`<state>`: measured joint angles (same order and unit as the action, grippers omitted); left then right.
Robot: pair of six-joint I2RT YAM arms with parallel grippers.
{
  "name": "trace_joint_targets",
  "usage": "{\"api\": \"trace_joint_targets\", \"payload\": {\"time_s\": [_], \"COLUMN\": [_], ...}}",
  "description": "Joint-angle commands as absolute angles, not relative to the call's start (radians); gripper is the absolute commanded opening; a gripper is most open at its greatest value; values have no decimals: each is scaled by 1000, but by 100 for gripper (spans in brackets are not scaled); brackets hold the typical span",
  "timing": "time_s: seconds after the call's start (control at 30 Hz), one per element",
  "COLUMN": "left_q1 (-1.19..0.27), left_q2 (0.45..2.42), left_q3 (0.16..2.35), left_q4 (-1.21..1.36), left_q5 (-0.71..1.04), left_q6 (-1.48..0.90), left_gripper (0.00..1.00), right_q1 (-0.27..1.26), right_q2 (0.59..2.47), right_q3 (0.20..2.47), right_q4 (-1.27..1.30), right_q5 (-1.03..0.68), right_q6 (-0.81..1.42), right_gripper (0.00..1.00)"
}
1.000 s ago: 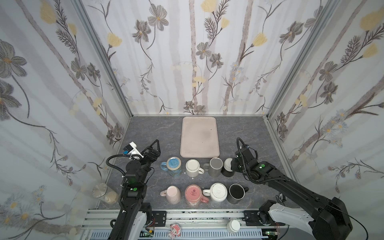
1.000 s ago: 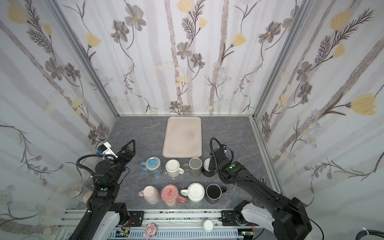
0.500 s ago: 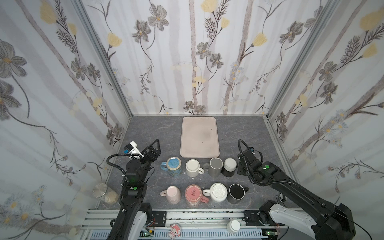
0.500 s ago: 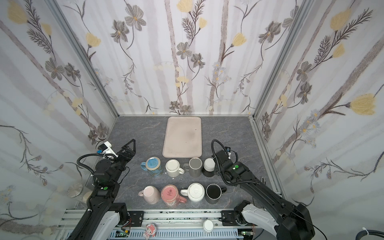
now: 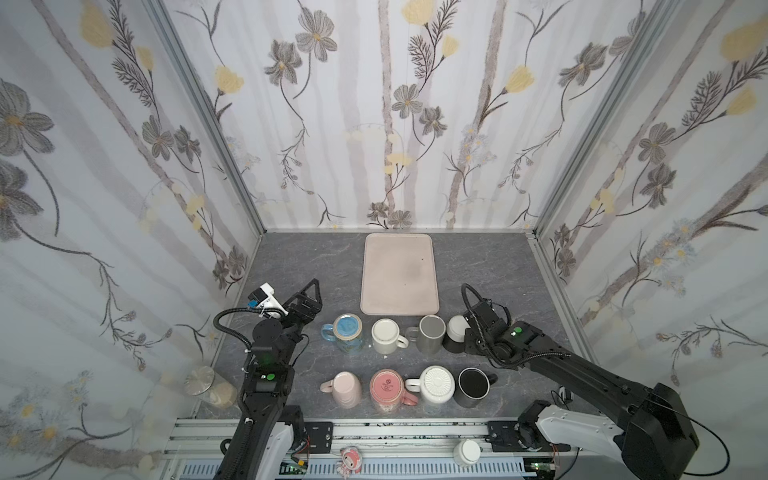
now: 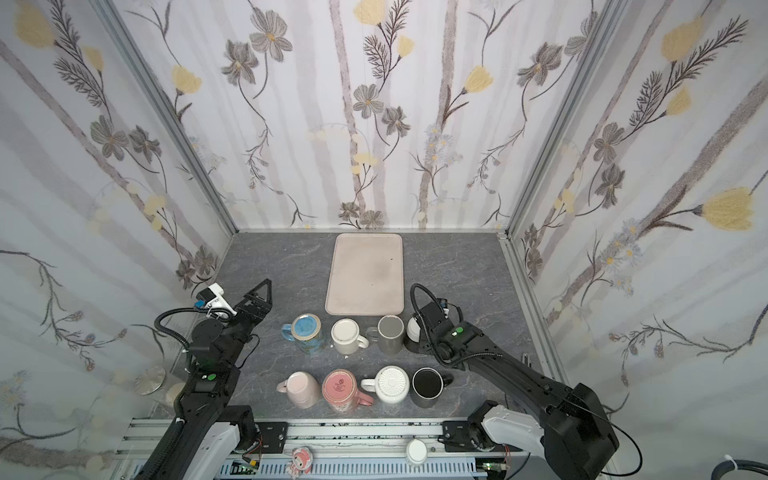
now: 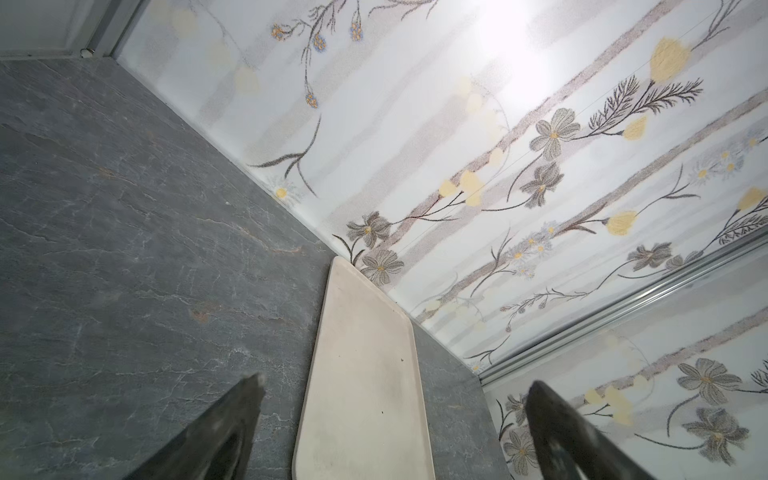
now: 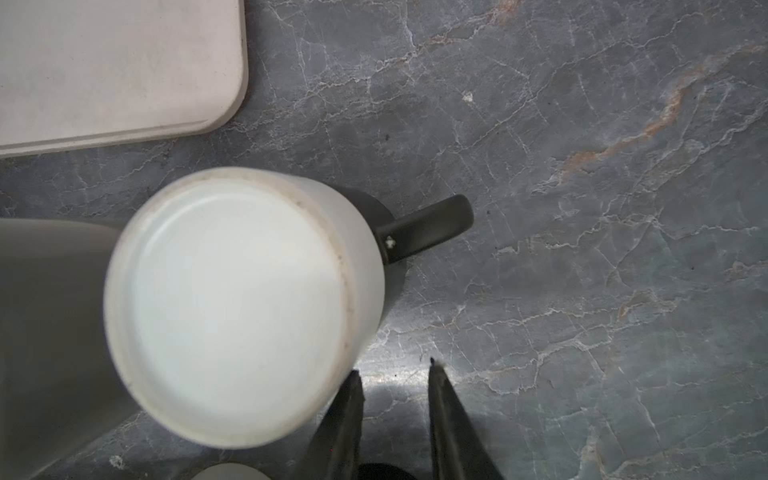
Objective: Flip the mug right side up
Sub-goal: 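Move the right gripper over the white mug while the left arm rises, then close the right gripper on the white-and-black mug's body and lift it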
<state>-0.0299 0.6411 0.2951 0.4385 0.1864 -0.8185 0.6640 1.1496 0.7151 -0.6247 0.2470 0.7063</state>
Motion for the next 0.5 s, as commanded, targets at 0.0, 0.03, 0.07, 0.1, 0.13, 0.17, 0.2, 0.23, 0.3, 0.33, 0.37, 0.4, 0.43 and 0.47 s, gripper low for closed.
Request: {"api": "trace_joint_targets", "payload": {"time_s": [0.0,0.03,0.07,0.1,0.13,0.17,0.2,0.23,0.3,0.33,0.37,0.4,0.43,0.47], "left_q1": [-30,-30,-29,-29,-30,-29,-30,-30,-30,-30,-30,-30,-30,-29], "left_q2": [646,647,648,649,649,649,650,652,653,655,655,657,658,659], "left_q3": [292,292,291,291,292,292,291,291,293,293,294,293,293,293], "left_q4": [469,467,467,468,468,468,469,468,467,465,466,467,469,472], "left_q5": [187,187,187,189,189,188,189,189,190,190,191,191,192,192], "left_q6": [-818,-818,-820,-819,-819,-819,-820,-820,-819,-818,-819,-819,-821,-822], "left_gripper": [100,100,100,100,100,100,100,100,100,100,100,100,100,100], "right_q1": [670,670,670,672,672,672,672,673,672,673,671,671,670,665], "right_q2": [1159,1162,1165,1167,1168,1170,1172,1173,1170,1161,1144,1120,1100,1076], "right_q3": [718,716,712,710,707,704,705,707,717,721,723,718,712,707], "right_q4": [-535,-518,-496,-476,-457,-438,-428,-425,-426,-425,-424,-415,-404,-386], "right_q5": [218,211,190,178,168,156,154,159,159,161,171,184,207,219], "right_q6": [717,713,699,689,680,665,657,647,612,594,573,553,544,519], "right_gripper": [31,32,33,34,35,36,38,39,41,43,46,52,59,69]}}
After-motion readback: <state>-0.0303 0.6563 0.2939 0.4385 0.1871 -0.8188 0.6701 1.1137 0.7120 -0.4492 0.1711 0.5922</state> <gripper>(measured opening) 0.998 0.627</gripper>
